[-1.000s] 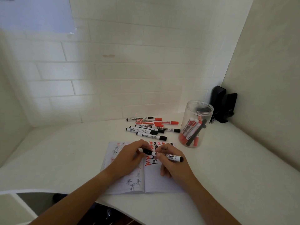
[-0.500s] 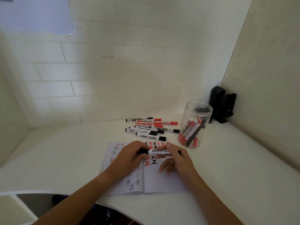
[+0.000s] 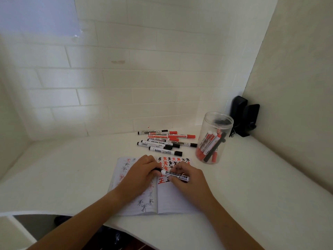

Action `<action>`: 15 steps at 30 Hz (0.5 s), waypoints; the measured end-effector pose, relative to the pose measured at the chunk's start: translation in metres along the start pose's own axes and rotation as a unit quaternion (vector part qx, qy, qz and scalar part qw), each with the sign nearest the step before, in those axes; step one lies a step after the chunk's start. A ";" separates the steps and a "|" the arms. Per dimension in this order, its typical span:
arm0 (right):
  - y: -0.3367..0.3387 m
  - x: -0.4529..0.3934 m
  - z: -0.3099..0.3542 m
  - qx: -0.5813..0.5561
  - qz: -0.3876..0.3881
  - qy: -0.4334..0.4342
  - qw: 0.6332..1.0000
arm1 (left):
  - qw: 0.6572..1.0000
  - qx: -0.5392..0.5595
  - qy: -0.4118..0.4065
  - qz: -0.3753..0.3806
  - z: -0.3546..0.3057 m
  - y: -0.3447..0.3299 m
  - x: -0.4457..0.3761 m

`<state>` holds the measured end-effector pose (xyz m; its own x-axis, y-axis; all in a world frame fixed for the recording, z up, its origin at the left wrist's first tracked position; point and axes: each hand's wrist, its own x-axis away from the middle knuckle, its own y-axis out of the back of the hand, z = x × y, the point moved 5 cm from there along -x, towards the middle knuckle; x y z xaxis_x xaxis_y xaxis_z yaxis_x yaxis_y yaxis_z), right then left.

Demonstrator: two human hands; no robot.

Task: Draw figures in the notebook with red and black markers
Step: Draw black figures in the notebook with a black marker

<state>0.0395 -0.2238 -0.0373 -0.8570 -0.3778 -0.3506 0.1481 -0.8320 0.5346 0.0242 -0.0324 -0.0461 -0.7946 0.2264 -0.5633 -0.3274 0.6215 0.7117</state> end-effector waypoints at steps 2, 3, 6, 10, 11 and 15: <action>-0.001 0.000 -0.001 -0.012 -0.010 0.003 1.000 | 1.000 0.000 -0.003 -0.004 -0.001 0.001 0.000; -0.002 -0.001 -0.002 -0.018 -0.011 0.002 1.000 | 1.000 -0.003 -0.005 -0.005 -0.001 0.001 0.000; -0.002 0.000 -0.004 -0.041 -0.007 -0.020 0.999 | 1.000 -0.007 -0.013 -0.001 -0.003 0.001 0.001; -0.002 0.001 -0.001 -0.093 0.011 -0.081 0.992 | 1.000 -0.010 -0.021 0.003 -0.005 0.000 0.001; -0.002 0.002 -0.001 -0.106 0.013 -0.094 0.990 | 1.000 -0.010 -0.022 0.002 -0.006 0.001 0.001; -0.001 0.003 -0.001 -0.127 0.024 -0.121 0.984 | 0.999 -0.013 -0.031 0.006 -0.008 0.001 0.002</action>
<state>0.0369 -0.2248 -0.0399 -0.9339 -0.3368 -0.1203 0.2834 -0.9021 0.3254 0.0182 -0.0371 -0.0431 -0.7649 0.2803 -0.5800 -0.3331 0.5986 0.7285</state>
